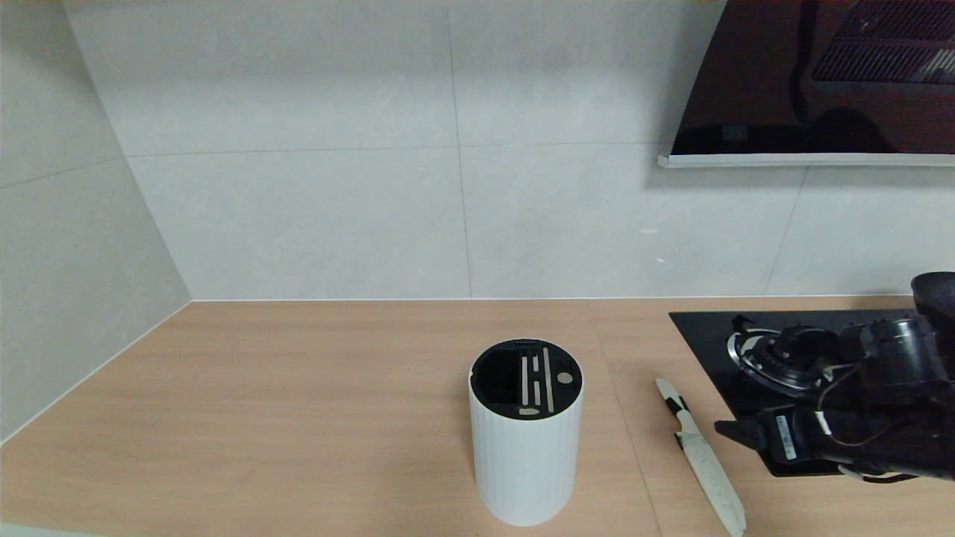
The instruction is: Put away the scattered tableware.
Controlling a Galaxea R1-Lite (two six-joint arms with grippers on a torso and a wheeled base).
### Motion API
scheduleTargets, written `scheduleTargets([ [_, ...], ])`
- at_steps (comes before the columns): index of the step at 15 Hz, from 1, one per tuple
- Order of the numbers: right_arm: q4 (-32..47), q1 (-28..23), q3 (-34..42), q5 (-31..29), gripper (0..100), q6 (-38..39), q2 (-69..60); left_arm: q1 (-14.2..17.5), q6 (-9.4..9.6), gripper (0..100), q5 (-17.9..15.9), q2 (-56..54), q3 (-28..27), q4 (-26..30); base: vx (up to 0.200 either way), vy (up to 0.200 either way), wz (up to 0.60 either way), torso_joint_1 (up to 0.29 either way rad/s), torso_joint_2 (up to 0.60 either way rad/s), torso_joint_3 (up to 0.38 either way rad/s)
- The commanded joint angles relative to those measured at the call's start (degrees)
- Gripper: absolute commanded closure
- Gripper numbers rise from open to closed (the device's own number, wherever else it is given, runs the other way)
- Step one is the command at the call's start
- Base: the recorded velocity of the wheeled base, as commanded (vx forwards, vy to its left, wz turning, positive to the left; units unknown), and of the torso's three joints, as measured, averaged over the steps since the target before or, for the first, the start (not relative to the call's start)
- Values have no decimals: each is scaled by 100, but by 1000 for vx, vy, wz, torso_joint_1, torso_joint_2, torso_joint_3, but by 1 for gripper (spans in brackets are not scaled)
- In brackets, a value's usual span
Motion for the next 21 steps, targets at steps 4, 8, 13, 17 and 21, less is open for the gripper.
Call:
scheduleTargets([
  [4,-3047,101,486,-471,0,94,2802,0,-2,0,2,0,0,-1,0,0,0,0,0,0],
  [8,-3469,233,406,-586,0,243,3242,9,-2,0,2,0,0,-1,0,0,0,0,0,0],
  [13,-3873,233,283,-691,0,366,3523,0,-2,0,2,0,0,-1,0,0,0,0,0,0],
  [17,-3978,233,196,-753,0,384,3620,0,-2,0,2,0,0,-1,0,0,0,0,0,0],
  [21,-3987,233,143,-753,0,384,3681,0,-2,0,2,0,0,-1,0,0,0,0,0,0],
])
